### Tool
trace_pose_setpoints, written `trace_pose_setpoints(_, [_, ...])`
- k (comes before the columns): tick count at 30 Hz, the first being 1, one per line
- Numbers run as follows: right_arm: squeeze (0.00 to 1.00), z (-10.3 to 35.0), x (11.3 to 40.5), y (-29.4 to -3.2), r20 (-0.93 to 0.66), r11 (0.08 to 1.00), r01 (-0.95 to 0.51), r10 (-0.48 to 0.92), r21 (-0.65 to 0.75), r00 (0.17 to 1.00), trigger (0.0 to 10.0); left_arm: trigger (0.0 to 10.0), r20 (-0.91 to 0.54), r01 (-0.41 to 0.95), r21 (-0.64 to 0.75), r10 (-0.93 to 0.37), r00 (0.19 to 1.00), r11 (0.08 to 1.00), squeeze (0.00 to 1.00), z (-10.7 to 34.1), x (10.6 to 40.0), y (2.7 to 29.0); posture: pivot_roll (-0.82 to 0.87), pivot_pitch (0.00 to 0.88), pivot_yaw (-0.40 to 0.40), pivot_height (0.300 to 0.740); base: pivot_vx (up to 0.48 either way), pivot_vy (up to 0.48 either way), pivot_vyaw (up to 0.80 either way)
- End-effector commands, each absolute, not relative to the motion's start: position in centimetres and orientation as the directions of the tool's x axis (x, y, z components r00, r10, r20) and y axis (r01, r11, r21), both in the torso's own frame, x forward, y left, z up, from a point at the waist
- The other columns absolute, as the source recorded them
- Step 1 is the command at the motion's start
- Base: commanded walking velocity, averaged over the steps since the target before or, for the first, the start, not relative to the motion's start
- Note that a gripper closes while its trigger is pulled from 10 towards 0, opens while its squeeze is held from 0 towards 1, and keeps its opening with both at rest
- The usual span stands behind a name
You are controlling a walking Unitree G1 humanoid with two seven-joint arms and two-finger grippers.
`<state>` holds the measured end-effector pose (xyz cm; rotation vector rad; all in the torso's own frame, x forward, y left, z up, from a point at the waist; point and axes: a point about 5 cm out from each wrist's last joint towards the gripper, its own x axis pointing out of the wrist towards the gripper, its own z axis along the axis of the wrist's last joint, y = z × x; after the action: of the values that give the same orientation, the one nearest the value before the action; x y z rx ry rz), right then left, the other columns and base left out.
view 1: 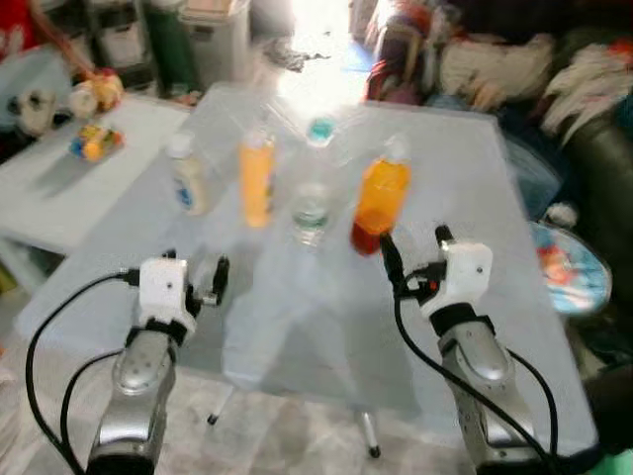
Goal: Restocking fridge
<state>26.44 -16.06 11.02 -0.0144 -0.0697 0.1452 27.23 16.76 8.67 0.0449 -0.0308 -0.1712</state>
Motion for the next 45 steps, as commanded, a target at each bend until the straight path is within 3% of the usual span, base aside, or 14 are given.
trace_pose_setpoints(1, [0.00, 11.5, 26.5, -15.7, 0.090, 0.989, -0.148, 0.148, -0.014, 0.985, 10.0, 10.0, 0.011, 0.167, 0.058, -0.167, 0.986, 0.984, 0.00, 8.4, 26.9, 17.4, -0.04, 0.015, -0.037, 0.740, 0.000, 0.000, 0.00])
trace_pose_setpoints(14, [0.00, 12.7, 27.6, -16.0, 0.131, 0.985, -0.164, 0.168, -0.048, 0.977, 10.0, 10.0, -0.013, 0.171, 0.081, -0.171, 0.985, 0.982, 0.00, 8.4, 26.7, 18.3, -0.03, 0.030, -0.028, 0.740, 0.000, 0.000, 0.00])
trace_pose_setpoints(27, [0.00, 17.7, 31.6, -16.2, 0.266, 0.966, -0.236, 0.257, -0.107, 0.929, 10.0, 10.0, -0.048, 0.159, 0.121, -0.155, 0.987, 0.980, 0.00, 9.4, 26.5, 20.7, 0.02, 0.100, -0.002, 0.740, 0.000, 0.000, 0.00])
trace_pose_setpoints(37, [0.00, 22.1, 34.6, -12.8, 0.358, 0.924, -0.370, 0.380, -0.097, 0.853, 10.0, 10.0, -0.028, 0.060, 0.185, -0.056, 0.998, 0.981, 0.00, 10.9, 25.5, 23.1, 0.11, 0.146, -0.005, 0.740, 0.000, 0.000, 0.00])
trace_pose_setpoints(45, [0.00, 22.4, 35.9, -11.3, 0.330, 0.897, -0.423, 0.442, -0.132, 0.834, 10.0, 10.0, -0.042, 0.057, 0.208, -0.049, 0.998, 0.976, 0.00, 11.3, 24.6, 23.6, 0.15, 0.166, -0.014, 0.740, 0.000, 0.000, 0.00])
